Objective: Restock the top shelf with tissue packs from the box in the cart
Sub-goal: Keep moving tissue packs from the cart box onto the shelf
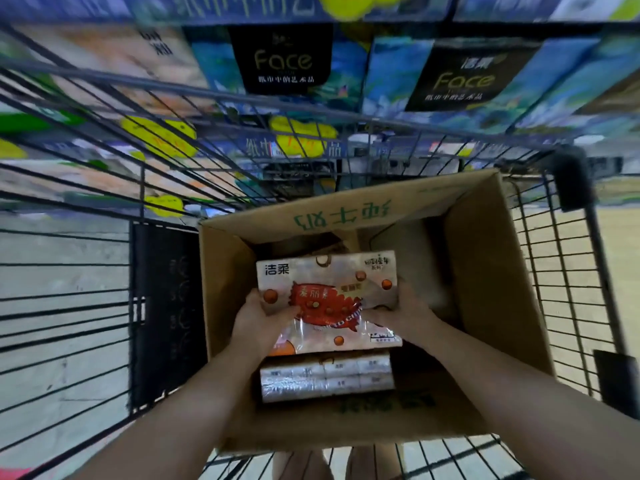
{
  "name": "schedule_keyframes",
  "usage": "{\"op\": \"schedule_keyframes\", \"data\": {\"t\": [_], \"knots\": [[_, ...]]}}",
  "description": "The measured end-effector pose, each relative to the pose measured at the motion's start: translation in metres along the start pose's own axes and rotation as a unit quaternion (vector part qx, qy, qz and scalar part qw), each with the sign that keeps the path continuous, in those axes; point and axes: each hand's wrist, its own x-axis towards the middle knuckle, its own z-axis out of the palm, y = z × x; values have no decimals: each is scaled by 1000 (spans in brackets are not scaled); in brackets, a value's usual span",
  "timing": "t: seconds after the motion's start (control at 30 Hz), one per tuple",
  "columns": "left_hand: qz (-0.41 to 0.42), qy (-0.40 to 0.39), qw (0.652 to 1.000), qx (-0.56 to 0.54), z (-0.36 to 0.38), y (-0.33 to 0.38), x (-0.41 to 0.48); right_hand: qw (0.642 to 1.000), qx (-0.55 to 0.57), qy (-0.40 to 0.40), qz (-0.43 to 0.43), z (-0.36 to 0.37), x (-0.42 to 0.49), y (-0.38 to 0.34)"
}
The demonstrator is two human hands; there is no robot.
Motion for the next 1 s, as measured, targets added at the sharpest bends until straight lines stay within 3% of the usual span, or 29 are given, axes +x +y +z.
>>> {"op": "schedule_keyframes", "data": {"t": [0.23,0.43,0.6,0.77,1.0], "knots": [[49,69,996,20,-26,40,-74,999,-12,10,-44,-21,-66,-54],[77,125,989,19,-50,58,-146,992,-94,12,-87,-35,-120,-96],[77,167,983,-27,-71,57,-190,979,-130,1,-157,-36,-149,-126],[93,244,961,-95,-107,51,-240,960,-135,-67,-236,-20,-173,-174],[109,365,903,-198,-167,19,-315,914,-187,-127,-338,46,-217,-237]]}}
